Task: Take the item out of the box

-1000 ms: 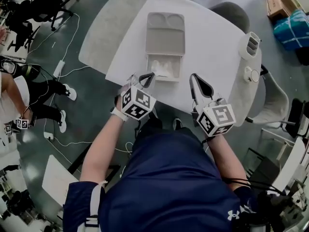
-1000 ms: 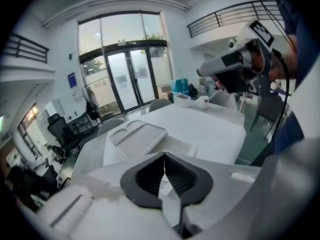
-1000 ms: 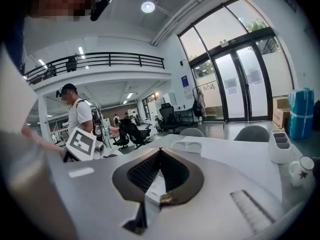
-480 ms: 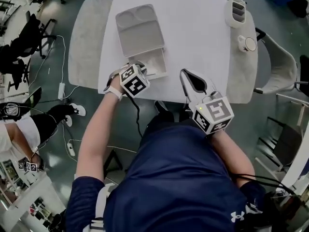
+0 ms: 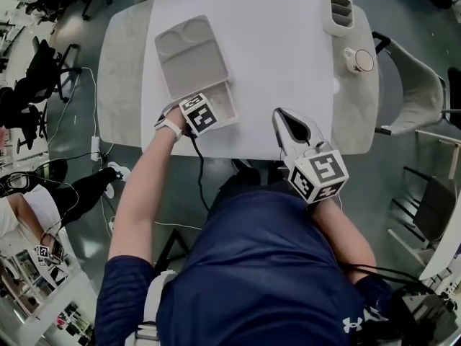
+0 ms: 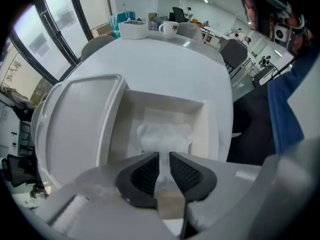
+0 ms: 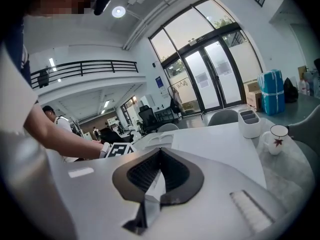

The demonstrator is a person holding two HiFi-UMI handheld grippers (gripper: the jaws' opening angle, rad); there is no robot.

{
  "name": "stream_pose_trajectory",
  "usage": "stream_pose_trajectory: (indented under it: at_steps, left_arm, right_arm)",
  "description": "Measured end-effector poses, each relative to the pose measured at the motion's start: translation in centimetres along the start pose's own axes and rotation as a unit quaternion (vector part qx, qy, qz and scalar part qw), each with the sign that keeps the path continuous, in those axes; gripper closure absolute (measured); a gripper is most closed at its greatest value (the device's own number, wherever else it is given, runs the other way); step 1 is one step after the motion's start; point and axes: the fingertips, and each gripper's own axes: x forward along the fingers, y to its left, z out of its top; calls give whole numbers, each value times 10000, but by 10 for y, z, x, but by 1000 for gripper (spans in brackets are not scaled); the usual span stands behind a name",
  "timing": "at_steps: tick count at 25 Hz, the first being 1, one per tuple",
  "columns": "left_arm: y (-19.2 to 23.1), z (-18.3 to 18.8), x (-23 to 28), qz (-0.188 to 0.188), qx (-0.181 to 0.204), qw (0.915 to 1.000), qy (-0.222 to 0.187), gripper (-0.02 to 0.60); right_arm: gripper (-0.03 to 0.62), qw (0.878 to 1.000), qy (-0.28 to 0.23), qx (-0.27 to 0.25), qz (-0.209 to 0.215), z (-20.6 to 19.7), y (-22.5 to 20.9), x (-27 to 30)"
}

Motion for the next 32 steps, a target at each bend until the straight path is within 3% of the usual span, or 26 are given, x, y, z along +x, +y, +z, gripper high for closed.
stream_pose_trajectory:
  at_steps: [5, 10, 19, 25, 32]
  left_arm:
    - [-1, 2, 6, -33, 21, 10000, -57, 535]
    - [0, 8, -1, -63, -509, 9973, -535, 573]
    - [5, 17, -30, 803, -489, 9856, -1403, 575]
    - [8, 33, -77, 1445, -832, 9600, -2249, 575]
    - [9, 24, -144, 1955, -1728, 9096, -3234, 575]
  right_arm:
    - [591, 10000, 35, -47, -60, 4, -7, -2]
    - [591, 9998, 53, -185, -2, 14, -10, 5]
    - [591, 9993, -2, -377, -34, 33, -18, 24]
    - [592, 9982, -131, -576, 114, 56, -21, 39]
    - [592, 9962, -273, -723, 391, 74, -4, 49]
